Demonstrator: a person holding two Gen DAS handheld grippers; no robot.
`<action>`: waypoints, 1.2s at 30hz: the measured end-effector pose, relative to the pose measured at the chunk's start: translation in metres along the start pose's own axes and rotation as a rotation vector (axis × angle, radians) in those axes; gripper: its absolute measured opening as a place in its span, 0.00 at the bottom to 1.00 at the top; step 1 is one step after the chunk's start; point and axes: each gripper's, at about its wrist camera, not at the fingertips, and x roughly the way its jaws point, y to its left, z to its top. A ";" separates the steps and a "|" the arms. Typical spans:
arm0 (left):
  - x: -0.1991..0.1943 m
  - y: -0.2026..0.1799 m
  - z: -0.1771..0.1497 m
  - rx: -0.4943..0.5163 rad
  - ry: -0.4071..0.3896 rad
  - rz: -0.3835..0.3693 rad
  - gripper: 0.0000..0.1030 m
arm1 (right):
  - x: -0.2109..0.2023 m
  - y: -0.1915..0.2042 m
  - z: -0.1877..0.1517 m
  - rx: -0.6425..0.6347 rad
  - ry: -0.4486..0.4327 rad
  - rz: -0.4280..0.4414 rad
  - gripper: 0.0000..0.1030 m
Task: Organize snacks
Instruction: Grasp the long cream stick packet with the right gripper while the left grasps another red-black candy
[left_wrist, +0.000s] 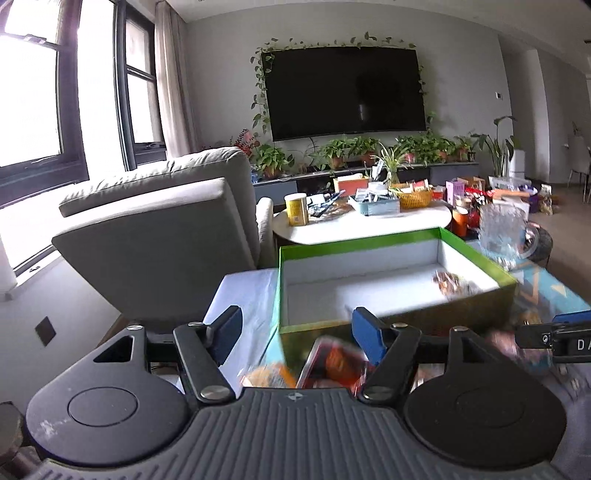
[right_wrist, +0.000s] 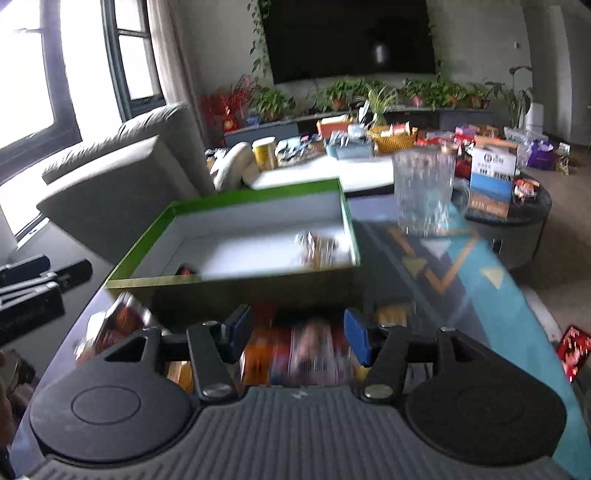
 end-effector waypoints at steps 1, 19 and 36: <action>-0.007 0.001 -0.004 0.008 0.003 0.003 0.63 | -0.003 0.001 -0.005 0.000 0.013 0.007 0.55; -0.044 -0.007 -0.069 0.104 0.181 -0.055 0.59 | -0.041 0.032 -0.052 -0.090 0.082 0.089 0.56; -0.029 0.033 -0.094 -0.029 0.324 -0.066 0.49 | -0.004 0.111 -0.052 -0.274 0.137 0.261 0.56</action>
